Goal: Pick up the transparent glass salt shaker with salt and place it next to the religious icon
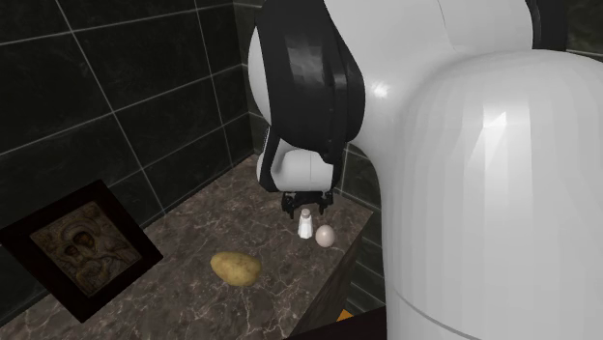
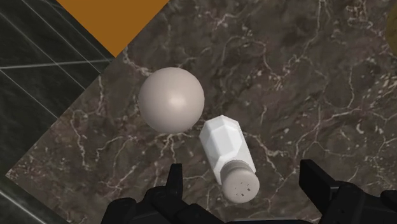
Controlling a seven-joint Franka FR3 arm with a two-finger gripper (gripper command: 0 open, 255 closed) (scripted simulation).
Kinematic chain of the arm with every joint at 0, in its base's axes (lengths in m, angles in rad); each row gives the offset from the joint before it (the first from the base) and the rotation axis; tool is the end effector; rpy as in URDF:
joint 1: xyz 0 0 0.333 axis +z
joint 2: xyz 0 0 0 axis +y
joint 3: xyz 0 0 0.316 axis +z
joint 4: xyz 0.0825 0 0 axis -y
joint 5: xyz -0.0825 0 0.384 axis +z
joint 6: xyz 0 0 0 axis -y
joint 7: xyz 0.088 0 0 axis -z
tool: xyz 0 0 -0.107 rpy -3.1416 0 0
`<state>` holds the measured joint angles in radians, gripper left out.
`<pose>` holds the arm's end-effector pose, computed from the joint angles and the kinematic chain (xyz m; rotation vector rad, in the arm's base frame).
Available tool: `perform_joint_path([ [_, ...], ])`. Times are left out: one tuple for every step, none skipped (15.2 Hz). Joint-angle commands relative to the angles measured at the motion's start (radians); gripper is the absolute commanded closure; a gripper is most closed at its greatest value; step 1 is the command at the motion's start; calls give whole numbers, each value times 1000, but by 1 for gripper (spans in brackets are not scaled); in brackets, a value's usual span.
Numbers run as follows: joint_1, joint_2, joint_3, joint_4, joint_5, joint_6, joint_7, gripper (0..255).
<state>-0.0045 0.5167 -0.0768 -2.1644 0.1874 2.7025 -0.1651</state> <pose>0.5600 -0.0531 0.1554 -3.0987 0.1154 -0.0477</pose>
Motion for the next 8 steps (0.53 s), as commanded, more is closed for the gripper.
perform_joint_path([
  [0,1,0,1,0,0,0,0],
  [0,1,0,1,0,0,0,0],
  [0,1,0,1,0,0,0,0],
  [0,1,0,0,0,0,0,0],
  [0,1,0,0,0,0,0,255],
  [0,1,0,0,0,0,0,255],
  [0,1,0,0,0,0,0,255],
  [0,1,0,0,0,0,0,255],
])
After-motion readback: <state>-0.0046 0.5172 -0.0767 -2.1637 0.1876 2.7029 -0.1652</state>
